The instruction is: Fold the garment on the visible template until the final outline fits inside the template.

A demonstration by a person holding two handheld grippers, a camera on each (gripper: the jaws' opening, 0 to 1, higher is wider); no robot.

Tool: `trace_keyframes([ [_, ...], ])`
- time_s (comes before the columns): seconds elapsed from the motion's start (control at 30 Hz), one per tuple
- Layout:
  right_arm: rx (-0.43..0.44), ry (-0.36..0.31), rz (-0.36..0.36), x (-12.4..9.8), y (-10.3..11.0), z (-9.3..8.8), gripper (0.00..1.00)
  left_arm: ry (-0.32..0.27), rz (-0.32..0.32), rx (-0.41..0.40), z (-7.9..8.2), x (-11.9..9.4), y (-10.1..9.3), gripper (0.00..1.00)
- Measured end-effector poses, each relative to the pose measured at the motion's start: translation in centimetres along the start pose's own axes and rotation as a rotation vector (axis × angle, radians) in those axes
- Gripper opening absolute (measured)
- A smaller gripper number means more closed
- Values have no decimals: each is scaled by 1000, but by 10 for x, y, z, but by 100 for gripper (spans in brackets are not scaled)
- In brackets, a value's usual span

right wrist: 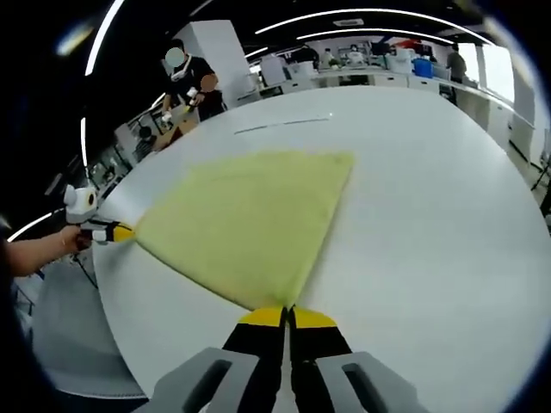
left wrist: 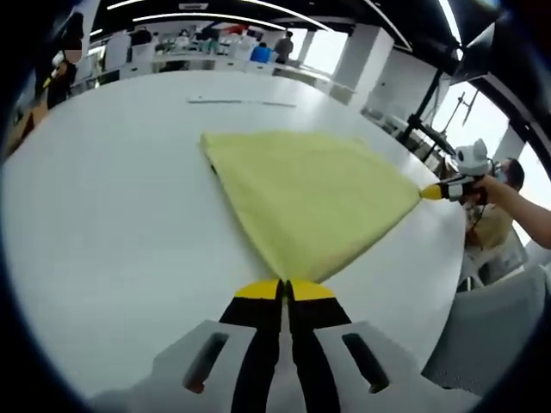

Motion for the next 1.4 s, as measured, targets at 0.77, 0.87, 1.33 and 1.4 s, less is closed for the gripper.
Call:
trace_keyframes([
  [0.77, -63, -15, -36, -3, 7, -3, 2, -3, 31, 60, -3, -9, -2, 12],
  [0.87, -84, -38, -43, -5, 11, 1, 17, -31, 29, 57, -1, -12, -4, 18],
  [1.33, -157, -123, 38, -25, 37, 27, 70, -148, 9, 89, 20, -25, -21, 59],
  [1.4, -171, -140, 44, -31, 41, 31, 75, -170, 0, 108, 23, -29, -26, 64],
])
Point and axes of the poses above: the point that each gripper's makers call its tool centre point, and the gripper's own axes: x roughly forward along the fingers, y roughly to its left, z roughly out of its top, the point moved 10 cm from there along -x, roughly backward along the fingers
